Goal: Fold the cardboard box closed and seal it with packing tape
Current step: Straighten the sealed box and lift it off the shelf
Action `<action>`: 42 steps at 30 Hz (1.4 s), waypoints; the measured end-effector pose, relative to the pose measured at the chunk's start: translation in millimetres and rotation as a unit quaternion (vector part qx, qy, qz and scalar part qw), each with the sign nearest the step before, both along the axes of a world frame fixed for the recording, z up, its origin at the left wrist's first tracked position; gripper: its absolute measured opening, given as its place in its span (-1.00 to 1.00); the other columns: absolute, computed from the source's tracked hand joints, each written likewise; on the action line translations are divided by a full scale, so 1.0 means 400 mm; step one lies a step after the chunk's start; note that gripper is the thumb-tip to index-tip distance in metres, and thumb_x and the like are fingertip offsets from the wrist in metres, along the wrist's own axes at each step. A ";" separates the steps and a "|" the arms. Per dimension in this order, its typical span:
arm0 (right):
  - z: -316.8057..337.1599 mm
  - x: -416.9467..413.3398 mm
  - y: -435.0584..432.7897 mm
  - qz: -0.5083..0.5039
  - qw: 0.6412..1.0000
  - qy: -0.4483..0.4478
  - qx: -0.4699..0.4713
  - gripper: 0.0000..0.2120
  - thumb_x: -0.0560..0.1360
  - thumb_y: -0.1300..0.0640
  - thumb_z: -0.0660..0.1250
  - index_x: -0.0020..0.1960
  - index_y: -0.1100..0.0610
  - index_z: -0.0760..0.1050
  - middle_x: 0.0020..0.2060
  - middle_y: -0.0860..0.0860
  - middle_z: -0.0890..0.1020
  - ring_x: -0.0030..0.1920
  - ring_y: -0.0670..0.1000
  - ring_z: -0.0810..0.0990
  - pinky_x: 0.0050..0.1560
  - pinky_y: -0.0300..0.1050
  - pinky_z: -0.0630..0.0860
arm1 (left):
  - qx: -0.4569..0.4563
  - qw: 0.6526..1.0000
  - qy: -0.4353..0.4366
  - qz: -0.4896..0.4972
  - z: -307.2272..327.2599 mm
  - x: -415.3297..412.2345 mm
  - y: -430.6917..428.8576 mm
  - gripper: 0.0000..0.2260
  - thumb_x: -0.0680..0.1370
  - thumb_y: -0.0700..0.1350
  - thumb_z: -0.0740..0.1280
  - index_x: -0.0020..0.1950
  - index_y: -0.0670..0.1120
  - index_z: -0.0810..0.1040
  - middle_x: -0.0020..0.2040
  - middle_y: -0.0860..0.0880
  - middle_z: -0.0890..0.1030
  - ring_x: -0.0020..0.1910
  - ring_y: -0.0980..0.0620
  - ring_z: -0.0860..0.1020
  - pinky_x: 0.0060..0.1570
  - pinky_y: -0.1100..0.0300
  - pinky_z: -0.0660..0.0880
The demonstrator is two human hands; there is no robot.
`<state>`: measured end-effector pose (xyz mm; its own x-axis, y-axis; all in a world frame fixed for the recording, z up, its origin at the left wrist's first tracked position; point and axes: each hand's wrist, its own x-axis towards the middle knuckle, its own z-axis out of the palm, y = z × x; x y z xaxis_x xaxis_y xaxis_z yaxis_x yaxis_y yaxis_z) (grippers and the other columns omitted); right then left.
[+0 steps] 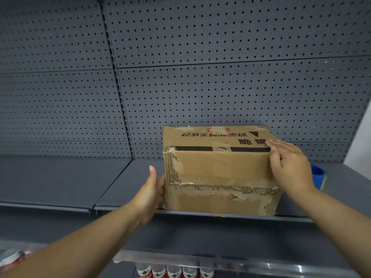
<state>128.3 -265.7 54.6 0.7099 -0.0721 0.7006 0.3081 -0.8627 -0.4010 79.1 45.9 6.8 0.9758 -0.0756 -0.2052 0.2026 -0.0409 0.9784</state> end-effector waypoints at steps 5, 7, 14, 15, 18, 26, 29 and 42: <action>0.003 -0.009 -0.010 0.001 1.000 0.014 -0.013 -0.44 0.51 -0.05 -0.05 0.23 0.21 0.57 0.21 0.12 0.61 0.33 0.10 0.48 0.32 -0.16 0.21 | 0.008 0.984 -0.039 0.171 0.112 0.055 0.011 -0.24 0.44 0.43 -0.19 0.53 0.03 -0.02 0.55 -0.02 0.01 0.51 -0.05 0.02 0.44 -0.09 -0.08; 0.007 -0.013 -0.009 -0.004 1.000 0.020 -0.011 -0.50 0.52 0.01 0.00 0.26 0.20 0.54 0.24 0.10 0.59 0.36 0.07 0.44 0.32 -0.17 0.21 | -0.008 0.978 -0.085 0.188 0.172 0.091 -0.006 -0.31 0.49 0.39 -0.13 0.51 0.03 0.07 0.52 0.00 0.14 0.48 -0.03 0.12 0.43 -0.09 -0.02; 0.062 -0.019 -0.012 -0.022 0.992 0.122 0.029 -0.66 0.61 0.13 0.12 0.35 0.04 0.47 0.34 0.05 0.51 0.40 0.09 0.39 0.33 -0.05 0.33 | 0.055 0.987 -0.094 0.117 0.199 0.161 -0.058 -0.77 0.63 -0.09 0.07 0.13 -0.12 0.48 0.02 -0.20 0.57 -0.11 -0.09 0.54 -0.13 0.11 0.46; 0.080 -0.013 -0.014 -0.023 0.987 0.146 0.059 -0.66 0.62 0.09 0.10 0.33 0.03 0.49 0.31 0.04 0.54 0.36 0.10 0.43 0.28 -0.02 0.37 | 0.047 0.988 -0.090 0.112 0.199 0.163 -0.056 -0.76 0.64 -0.10 0.06 0.14 -0.13 0.47 0.00 -0.20 0.55 -0.13 -0.09 0.52 -0.16 0.11 0.45; 0.138 0.005 -0.014 0.023 0.947 0.203 0.248 -0.67 0.62 -0.01 0.09 0.10 0.06 0.60 0.20 0.07 0.62 0.22 0.11 0.53 0.27 0.03 0.39 | 0.029 0.991 -0.082 0.103 0.201 0.160 -0.051 -0.77 0.64 -0.10 0.06 0.10 -0.12 0.48 0.00 -0.19 0.54 -0.17 -0.07 0.52 -0.20 0.13 0.46; 0.181 0.028 -0.024 0.138 0.873 0.430 0.185 -0.49 0.57 -0.25 0.01 0.35 0.01 0.41 0.47 -0.05 0.31 0.48 0.03 0.21 0.50 0.05 -0.05 | 0.010 0.995 -0.045 0.091 0.213 0.144 -0.058 -0.82 0.64 -0.09 0.10 -0.09 0.01 0.44 -0.21 0.00 0.52 -0.22 0.03 0.50 -0.22 0.16 0.41; 0.223 0.076 -0.068 0.099 0.865 0.425 0.249 -0.36 0.51 -0.34 0.02 0.41 0.04 0.34 0.49 0.04 0.28 0.49 0.12 0.20 0.50 0.14 0.03 | 0.026 0.997 -0.015 0.077 0.238 0.154 -0.033 -0.72 0.60 0.08 0.12 0.03 -0.07 0.51 -0.07 -0.07 0.63 -0.07 -0.03 0.57 -0.07 0.10 0.43; 0.231 0.129 -0.052 0.083 0.816 0.472 0.323 -0.73 0.55 0.06 0.29 0.06 0.27 0.50 -0.22 0.15 0.67 -0.25 0.11 0.64 -0.24 -0.03 0.57 | 0.075 0.993 0.042 0.082 0.322 0.195 -0.026 -0.74 0.57 -0.17 0.21 0.19 -0.28 0.46 -0.15 -0.20 0.58 -0.20 -0.13 0.55 -0.30 0.05 0.46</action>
